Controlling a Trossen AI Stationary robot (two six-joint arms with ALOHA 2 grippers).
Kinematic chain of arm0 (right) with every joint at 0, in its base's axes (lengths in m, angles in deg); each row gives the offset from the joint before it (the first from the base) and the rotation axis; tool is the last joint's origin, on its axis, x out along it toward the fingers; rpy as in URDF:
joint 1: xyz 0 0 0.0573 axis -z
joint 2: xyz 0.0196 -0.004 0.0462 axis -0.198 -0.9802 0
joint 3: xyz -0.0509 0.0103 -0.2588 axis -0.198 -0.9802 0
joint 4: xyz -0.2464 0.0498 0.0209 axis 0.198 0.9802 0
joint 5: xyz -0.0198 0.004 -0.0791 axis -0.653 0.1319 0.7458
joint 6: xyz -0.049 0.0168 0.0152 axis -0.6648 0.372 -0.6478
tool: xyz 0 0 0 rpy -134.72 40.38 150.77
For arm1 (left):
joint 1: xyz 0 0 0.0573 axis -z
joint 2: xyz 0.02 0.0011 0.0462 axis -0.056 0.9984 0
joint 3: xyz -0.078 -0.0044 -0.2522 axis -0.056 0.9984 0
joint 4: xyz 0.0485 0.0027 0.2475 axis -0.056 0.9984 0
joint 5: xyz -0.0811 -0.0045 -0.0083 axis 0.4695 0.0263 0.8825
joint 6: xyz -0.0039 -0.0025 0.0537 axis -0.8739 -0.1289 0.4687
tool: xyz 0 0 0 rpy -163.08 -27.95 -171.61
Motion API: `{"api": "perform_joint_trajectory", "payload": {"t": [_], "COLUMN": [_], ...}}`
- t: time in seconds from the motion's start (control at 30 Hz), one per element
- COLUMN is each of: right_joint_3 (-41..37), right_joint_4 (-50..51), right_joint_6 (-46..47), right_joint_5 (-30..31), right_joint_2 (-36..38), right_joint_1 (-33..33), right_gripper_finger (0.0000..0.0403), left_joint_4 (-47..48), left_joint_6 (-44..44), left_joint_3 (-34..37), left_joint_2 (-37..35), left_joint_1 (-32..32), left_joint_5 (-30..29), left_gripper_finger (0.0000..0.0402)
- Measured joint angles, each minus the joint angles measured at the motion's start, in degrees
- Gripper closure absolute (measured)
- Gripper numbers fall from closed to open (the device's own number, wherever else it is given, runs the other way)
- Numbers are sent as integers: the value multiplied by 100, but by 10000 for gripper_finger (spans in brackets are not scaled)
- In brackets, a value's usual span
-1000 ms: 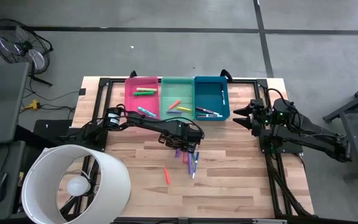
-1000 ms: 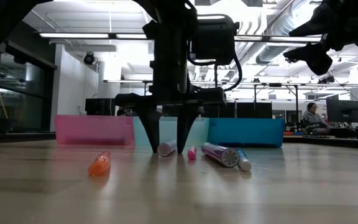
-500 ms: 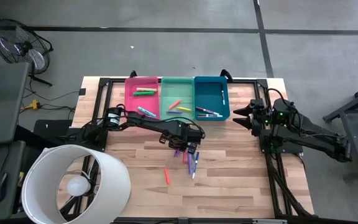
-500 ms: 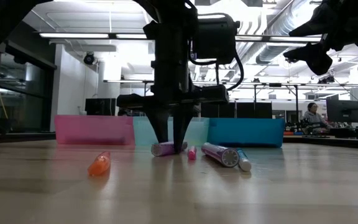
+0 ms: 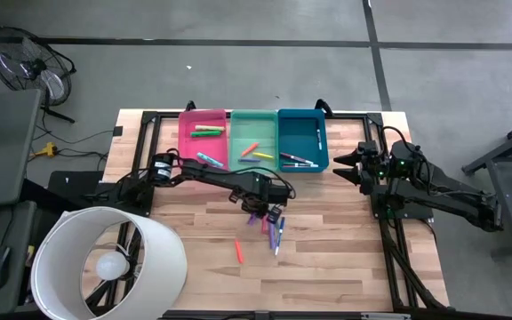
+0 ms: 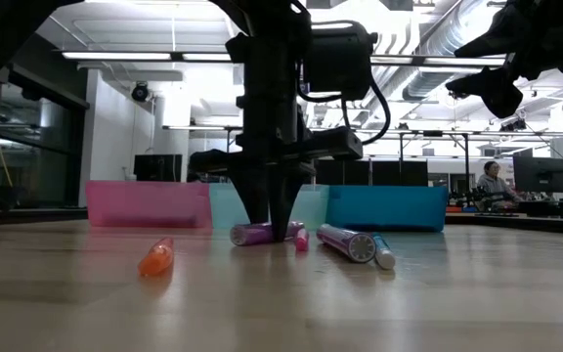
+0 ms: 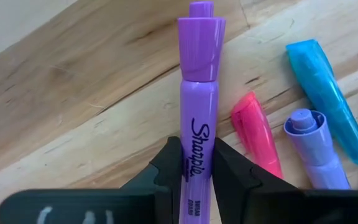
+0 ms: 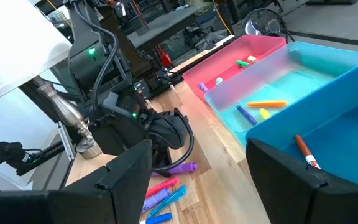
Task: Pick & Place Markers
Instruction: Put the purple marker into the red bin
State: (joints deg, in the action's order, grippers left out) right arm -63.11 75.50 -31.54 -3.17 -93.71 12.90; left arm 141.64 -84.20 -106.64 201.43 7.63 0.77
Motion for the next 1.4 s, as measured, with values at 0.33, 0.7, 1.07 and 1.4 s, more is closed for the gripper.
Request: {"api": "perform_joint_trajectory", "payload": {"t": [0.33,0.7,1.07,1.4], "right_joint_3": [0,0,0,0], "right_joint_4": [0,0,0,0], "right_joint_6": [0,0,0,0], "right_joint_5": [-1,0,-2,0], "right_joint_2": [0,1,0,1], "right_joint_1": [1,0,0,0], "right_gripper_finger": [153,153,153,153], "left_joint_4": [676,1649,2379,2842], "left_joint_6": [902,2038,3721,4696], "left_joint_3": [-579,-1679,-2196,-1820], "left_joint_2": [71,-183,-511,-1203], "left_joint_1": [-125,-331,-714,-1314], "left_joint_5": [-122,-980,-1874,-2457], "left_gripper_finger": [343,343,343,343]}}
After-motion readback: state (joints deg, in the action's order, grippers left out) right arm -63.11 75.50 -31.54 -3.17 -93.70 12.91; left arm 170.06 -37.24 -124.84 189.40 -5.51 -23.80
